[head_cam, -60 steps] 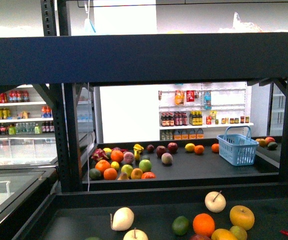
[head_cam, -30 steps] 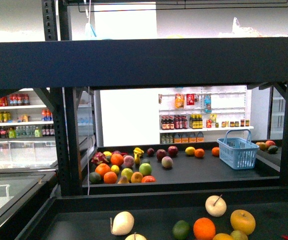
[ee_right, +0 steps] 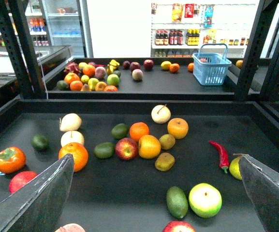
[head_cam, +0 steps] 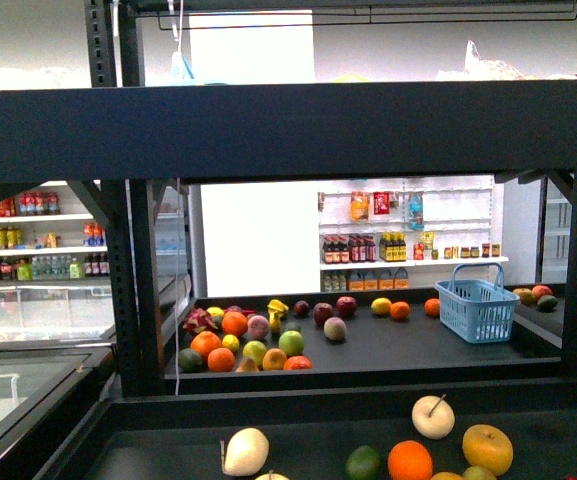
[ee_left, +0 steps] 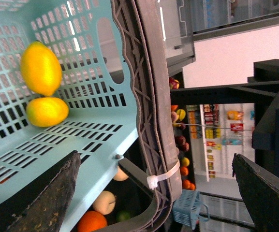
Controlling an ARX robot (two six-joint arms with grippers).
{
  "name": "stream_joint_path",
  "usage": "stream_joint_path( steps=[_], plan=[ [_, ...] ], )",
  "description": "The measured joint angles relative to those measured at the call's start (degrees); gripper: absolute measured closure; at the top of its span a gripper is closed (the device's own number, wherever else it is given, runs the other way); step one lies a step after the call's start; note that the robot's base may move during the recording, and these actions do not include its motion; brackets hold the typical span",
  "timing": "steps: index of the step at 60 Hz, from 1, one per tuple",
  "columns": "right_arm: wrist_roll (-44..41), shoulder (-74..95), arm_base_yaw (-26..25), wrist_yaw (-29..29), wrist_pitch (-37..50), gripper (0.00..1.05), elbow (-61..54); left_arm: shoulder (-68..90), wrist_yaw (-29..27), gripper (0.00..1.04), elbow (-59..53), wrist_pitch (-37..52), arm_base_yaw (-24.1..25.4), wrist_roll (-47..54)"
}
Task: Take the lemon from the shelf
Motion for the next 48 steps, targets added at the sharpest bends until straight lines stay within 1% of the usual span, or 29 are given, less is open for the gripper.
stream_joint_path(
  steps=[6,13,19,26,27,29,31,33,34,35,38,39,43,44,46,48],
  plan=[
    [0.0,0.0,0.0,0.0,0.0,0.02,0.0,-4.6,-3.2,0.08,1.1,-6.2,-0.4,7.4],
    [0.0,0.0,0.0,0.0,0.0,0.02,0.0,-11.1,-7.7,0.08,1.0,-9.2,-2.6,17.7],
    [0.0,0.0,0.0,0.0,0.0,0.02,0.0,-17.6,-10.3,0.08,-0.1,-10.2,-5.2,25.6],
    [0.0,0.0,0.0,0.0,0.0,0.02,0.0,-25.1,-13.5,0.08,-2.8,-9.4,-8.6,33.9],
    [0.0,0.0,0.0,0.0,0.0,0.02,0.0,-26.3,-11.4,0.1,-3.8,-7.8,-8.6,36.2],
    [0.0,0.0,0.0,0.0,0.0,0.02,0.0,-29.3,-5.6,0.17,-7.1,-2.9,-9.3,40.4],
    [0.0,0.0,0.0,0.0,0.0,0.02,0.0,-31.9,-2.7,0.22,-9.9,-0.1,-10.8,44.6],
    [0.0,0.0,0.0,0.0,0.0,0.02,0.0,-36.1,-2.9,0.29,-13.9,1.2,-13.9,48.6],
    [0.0,0.0,0.0,0.0,0.0,0.02,0.0,-38.2,-3.8,0.33,-16.0,1.2,-15.8,50.1],
    [0.0,0.0,0.0,-0.2,0.0,0.02,0.0,-41.5,-5.9,0.38,-19.2,1.2,-18.8,51.9],
    [0.0,0.0,0.0,-0.1,0.0,0.02,0.0,-47.5,-11.3,0.49,-25.2,1.0,-25.1,54.3],
    [0.0,0.0,0.0,0.0,0.0,0.02,0.0,-48.3,-12.3,0.51,-26.0,0.9,-26.0,54.4],
    [0.0,0.0,0.0,0.0,0.0,0.02,0.0,-55.3,-22.3,0.65,-32.4,-0.2,-35.1,55.9],
    [0.0,0.0,0.0,0.0,0.0,0.02,0.0,-56.2,-23.1,0.67,-33.2,-0.5,-36.2,56.0],
    [0.0,0.0,0.0,0.0,0.0,0.02,0.0,-59.8,-24.9,0.74,-36.5,-0.7,-39.4,56.4],
    [0.0,0.0,0.0,0.0,0.0,0.02,0.0,-62.4,-25.1,0.81,-39.1,-0.4,-40.8,56.7]
  ],
)
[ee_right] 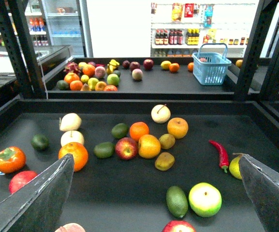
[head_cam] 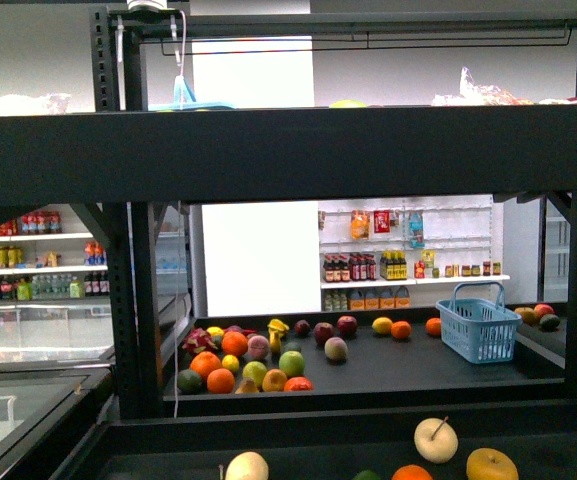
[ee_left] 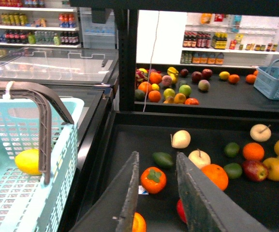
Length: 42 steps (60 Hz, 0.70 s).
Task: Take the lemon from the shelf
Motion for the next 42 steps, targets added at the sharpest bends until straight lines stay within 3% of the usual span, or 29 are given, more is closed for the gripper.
stream_joint_path(
  steps=[7,42],
  plan=[
    [0.0,0.0,0.0,0.0,0.0,0.02,0.0,-3.1,-1.2,1.02,-4.6,1.5,-0.6,0.2],
    [0.0,0.0,0.0,0.0,0.0,0.02,0.0,-10.8,-1.1,1.02,-16.1,5.1,-0.8,0.5]
  ],
)
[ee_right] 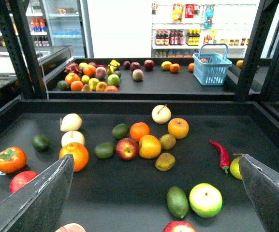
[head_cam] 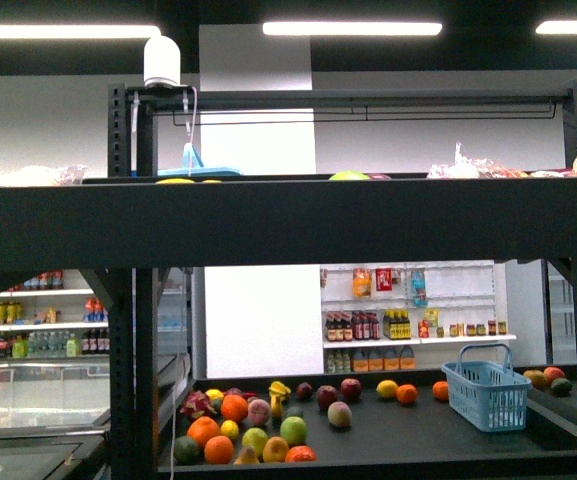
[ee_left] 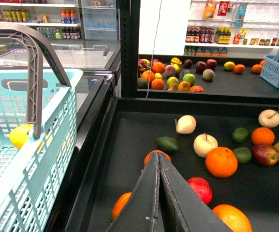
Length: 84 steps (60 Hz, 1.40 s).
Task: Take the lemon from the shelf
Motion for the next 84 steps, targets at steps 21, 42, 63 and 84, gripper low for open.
stream_joint_path(
  steps=[21,42,63,84],
  plan=[
    [0.0,0.0,0.0,0.0,0.0,0.02,0.0,-3.1,0.0,1.02,-3.1,0.6,0.0,0.0],
    [0.0,0.0,0.0,0.0,0.0,0.02,0.0,-3.8,0.0,1.02,-3.9,0.6,0.0,0.0],
    [0.0,0.0,0.0,0.0,0.0,0.02,0.0,-3.8,0.0,0.76,-3.9,0.6,0.0,0.0],
    [0.0,0.0,0.0,0.0,0.0,0.02,0.0,-3.8,0.0,0.09,-3.9,0.6,0.0,0.0]
  ],
)
